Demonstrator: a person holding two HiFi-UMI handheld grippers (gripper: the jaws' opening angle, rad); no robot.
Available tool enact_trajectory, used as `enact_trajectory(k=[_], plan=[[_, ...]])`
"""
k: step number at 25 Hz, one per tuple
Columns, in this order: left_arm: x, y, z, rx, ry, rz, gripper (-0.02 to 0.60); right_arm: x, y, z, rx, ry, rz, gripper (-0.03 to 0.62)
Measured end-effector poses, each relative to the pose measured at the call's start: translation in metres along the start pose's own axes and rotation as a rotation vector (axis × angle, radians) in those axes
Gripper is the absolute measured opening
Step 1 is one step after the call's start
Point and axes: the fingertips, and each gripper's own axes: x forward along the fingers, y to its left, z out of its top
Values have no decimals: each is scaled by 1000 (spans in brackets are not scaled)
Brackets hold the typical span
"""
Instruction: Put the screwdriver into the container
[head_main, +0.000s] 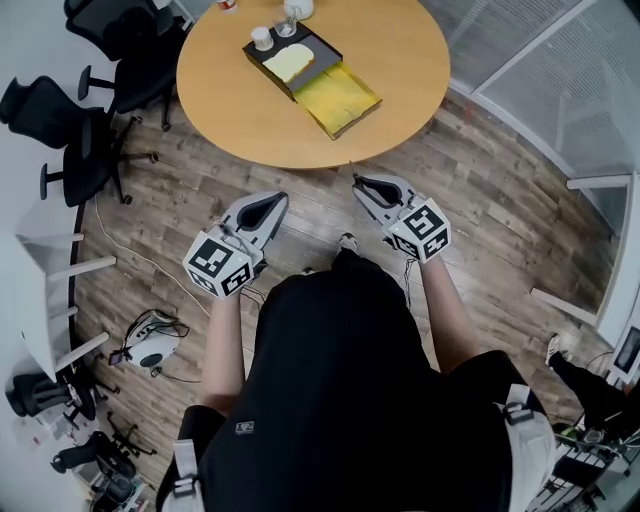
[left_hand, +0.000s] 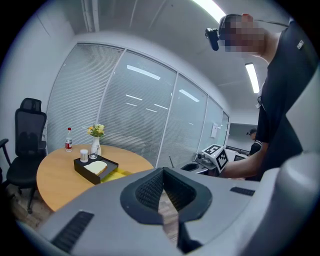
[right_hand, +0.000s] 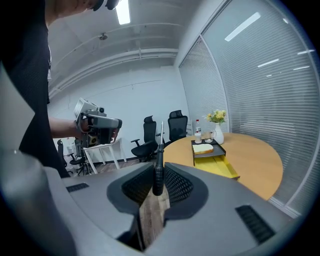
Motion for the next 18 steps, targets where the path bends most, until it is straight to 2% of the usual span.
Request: enact_trajectory(k=[7,18], plan=[[25,-5,4,8,-7,15,3,-3,-21,0,-20,6,29,61],[53,-2,15,-1,-18,-20,3,-15,-45,3,-11,18,-4,61]])
